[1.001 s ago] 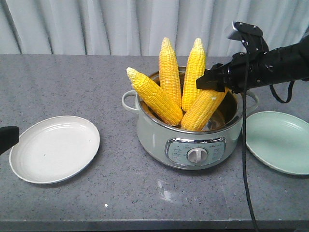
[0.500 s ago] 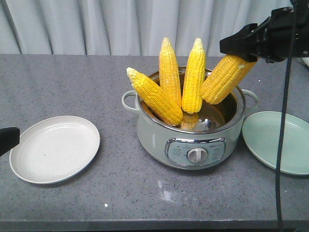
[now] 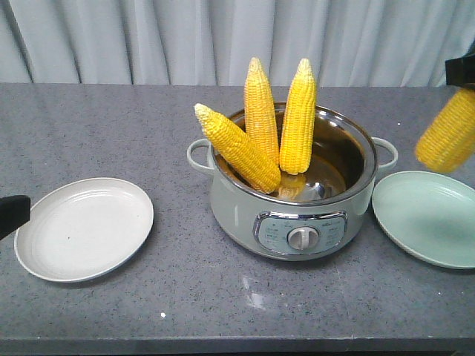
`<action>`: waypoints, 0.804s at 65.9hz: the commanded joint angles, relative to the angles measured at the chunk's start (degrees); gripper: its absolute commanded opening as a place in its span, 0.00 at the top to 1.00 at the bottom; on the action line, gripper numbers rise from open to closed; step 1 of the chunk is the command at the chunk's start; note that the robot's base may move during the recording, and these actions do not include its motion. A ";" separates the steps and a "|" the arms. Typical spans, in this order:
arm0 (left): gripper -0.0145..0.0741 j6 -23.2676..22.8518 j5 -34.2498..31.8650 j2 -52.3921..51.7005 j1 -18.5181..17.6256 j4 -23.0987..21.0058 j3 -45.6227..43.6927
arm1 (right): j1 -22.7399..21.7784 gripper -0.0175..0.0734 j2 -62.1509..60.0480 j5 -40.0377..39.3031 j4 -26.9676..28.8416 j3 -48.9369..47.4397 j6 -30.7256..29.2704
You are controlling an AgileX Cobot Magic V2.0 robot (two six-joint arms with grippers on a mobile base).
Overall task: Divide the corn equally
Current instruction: 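Lift the corn cob out and move it over the green plate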
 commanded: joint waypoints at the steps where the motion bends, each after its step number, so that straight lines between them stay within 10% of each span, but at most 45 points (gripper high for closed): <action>1: 0.18 0.07 -2.80 0.23 -0.31 -2.03 -2.02 | -0.23 0.61 -0.51 -0.32 -8.00 -1.89 5.61; 23: 0.18 0.07 -2.74 0.23 -0.31 -2.03 -2.02 | -1.66 0.60 8.60 11.38 -11.84 -7.62 8.41; 53: 0.18 0.07 -1.70 0.23 -0.31 -2.08 -2.02 | -12.95 0.59 24.24 22.45 2.68 -17.29 2.15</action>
